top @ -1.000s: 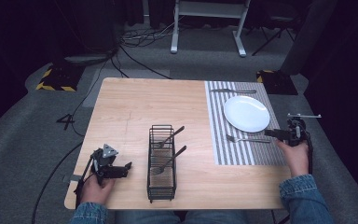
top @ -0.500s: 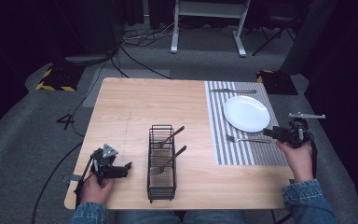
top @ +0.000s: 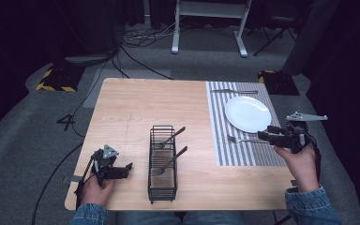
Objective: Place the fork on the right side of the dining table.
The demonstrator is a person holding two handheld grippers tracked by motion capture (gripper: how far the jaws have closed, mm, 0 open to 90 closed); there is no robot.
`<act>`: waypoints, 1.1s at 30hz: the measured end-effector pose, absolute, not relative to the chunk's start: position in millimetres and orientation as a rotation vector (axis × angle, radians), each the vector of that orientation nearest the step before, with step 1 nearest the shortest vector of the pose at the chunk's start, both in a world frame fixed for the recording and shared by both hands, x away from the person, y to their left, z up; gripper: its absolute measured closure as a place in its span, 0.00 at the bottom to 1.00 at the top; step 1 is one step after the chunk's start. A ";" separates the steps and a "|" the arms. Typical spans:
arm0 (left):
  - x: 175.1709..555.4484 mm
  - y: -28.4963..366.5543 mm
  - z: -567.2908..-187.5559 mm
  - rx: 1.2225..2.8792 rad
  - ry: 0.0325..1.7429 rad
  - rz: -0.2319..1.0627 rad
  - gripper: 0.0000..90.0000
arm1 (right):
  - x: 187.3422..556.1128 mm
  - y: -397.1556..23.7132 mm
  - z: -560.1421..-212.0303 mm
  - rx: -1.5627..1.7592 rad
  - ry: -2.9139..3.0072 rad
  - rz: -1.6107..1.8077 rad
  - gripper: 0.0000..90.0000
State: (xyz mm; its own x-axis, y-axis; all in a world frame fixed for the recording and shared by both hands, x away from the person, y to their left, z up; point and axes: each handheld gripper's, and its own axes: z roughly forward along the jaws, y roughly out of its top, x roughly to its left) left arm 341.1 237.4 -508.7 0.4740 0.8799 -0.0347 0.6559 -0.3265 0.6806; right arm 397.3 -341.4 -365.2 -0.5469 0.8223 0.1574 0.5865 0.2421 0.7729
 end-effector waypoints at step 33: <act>341.3 237.6 -508.6 2.090 1.265 0.458 0.12 | 352.6 -281.5 -407.3 1.201 2.475 1.260 0.40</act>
